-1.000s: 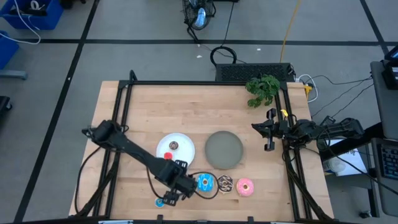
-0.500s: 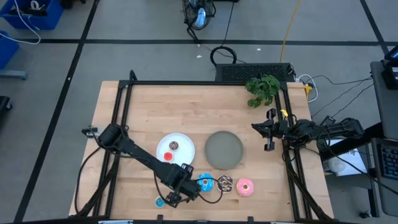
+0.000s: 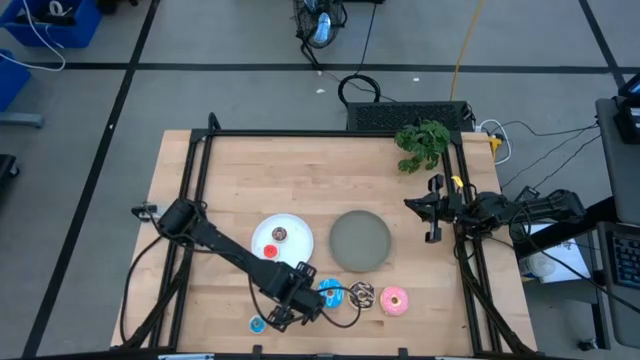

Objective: Pick & Place donuts
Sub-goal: Put the small white donut on the white plate

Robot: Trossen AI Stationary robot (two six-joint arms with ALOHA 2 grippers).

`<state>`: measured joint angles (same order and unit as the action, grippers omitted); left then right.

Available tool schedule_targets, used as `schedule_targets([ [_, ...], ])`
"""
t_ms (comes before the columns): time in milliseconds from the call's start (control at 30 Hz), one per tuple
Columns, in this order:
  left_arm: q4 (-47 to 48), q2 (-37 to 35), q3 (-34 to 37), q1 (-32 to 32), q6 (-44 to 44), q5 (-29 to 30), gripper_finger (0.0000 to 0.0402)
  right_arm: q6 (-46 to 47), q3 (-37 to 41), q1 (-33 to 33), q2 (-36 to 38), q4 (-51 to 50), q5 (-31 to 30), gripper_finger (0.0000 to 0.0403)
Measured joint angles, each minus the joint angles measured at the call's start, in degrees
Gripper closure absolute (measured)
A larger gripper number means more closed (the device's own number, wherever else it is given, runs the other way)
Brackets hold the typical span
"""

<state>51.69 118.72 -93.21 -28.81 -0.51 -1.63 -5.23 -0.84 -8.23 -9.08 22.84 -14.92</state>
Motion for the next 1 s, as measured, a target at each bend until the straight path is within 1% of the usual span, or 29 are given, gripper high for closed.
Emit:
schedule_targets([
  [133,0.0,0.7,0.0,0.0,0.0,-1.3,0.0064,0.0,0.0,0.0,0.0,0.0,0.0,0.0403],
  [300,0.5,2.3,0.0,-0.7,0.4,-1.3,0.0064,0.0,0.0,0.0,0.0,-0.3,0.0,0.0403],
  [600,0.9,2.2,0.2,-0.8,0.2,-0.6,0.0064,0.0,0.0,0.0,0.0,-0.5,0.0,0.0403],
  [900,-1.9,2.2,4.4,-0.8,-0.2,0.0,0.0064,0.0,0.0,0.0,0.0,-0.5,0.0,0.0403],
  [1000,-2.4,2.2,4.7,-0.8,-0.2,0.1,0.0064,0.0,0.0,0.0,0.0,-0.5,0.0,0.0403],
])
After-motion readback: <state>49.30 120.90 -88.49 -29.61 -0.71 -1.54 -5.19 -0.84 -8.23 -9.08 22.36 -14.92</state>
